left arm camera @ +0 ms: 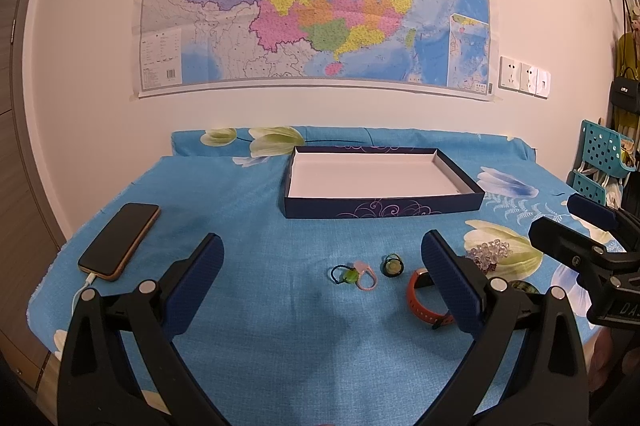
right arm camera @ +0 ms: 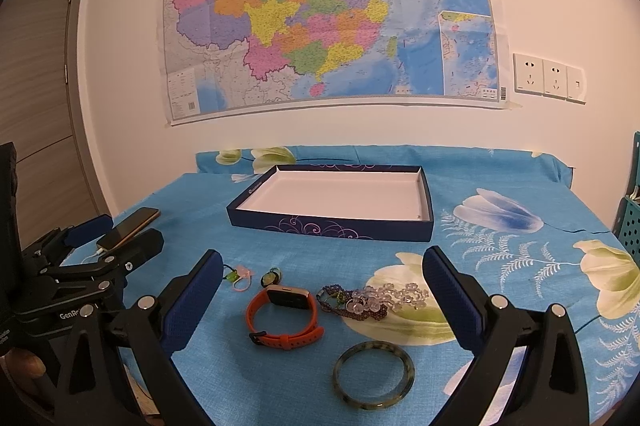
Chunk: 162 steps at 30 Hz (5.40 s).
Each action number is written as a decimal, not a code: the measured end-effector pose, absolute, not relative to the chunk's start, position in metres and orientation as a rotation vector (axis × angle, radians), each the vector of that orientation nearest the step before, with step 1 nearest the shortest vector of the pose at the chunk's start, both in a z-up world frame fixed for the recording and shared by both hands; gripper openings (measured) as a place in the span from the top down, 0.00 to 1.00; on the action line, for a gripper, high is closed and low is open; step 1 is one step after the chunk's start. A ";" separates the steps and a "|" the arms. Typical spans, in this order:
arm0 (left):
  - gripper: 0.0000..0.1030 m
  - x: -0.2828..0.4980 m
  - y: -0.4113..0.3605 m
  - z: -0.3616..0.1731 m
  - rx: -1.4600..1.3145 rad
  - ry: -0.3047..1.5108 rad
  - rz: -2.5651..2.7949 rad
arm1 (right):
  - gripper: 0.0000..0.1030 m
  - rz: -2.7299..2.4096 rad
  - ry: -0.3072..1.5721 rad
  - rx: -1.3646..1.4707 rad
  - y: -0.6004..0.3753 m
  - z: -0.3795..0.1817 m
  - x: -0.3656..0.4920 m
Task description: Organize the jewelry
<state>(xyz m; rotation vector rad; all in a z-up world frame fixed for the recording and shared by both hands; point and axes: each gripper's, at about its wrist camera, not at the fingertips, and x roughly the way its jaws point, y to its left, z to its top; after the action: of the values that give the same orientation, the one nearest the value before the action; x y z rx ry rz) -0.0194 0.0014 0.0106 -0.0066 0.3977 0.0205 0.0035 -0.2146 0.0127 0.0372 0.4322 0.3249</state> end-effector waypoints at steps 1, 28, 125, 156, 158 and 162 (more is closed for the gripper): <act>0.05 -0.019 0.002 0.011 -0.007 0.397 0.020 | 0.06 0.326 0.432 0.038 -0.214 0.012 0.004; 0.05 -0.013 0.000 0.010 -0.001 0.415 0.004 | 0.06 0.341 0.443 0.056 -0.218 0.009 0.008; 0.92 0.206 -0.001 0.020 -0.032 0.704 -0.223 | 0.94 0.450 0.679 -0.039 -0.244 0.008 0.226; 0.91 0.360 0.008 -0.034 -0.119 0.924 -0.108 | 0.94 0.316 0.971 -0.108 -0.203 -0.047 0.378; 0.91 0.363 0.007 -0.033 -0.117 0.933 -0.107 | 0.94 0.309 0.978 -0.107 -0.203 -0.050 0.379; 0.86 0.366 0.006 -0.033 -0.122 0.943 -0.092 | 0.91 0.293 0.981 -0.086 -0.201 -0.052 0.381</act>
<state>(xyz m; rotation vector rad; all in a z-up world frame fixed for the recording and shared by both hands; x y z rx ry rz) 0.3657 0.0059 -0.0332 -0.1216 0.9431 -0.0922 0.3806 -0.2005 -0.0517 -0.0865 0.9806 0.2934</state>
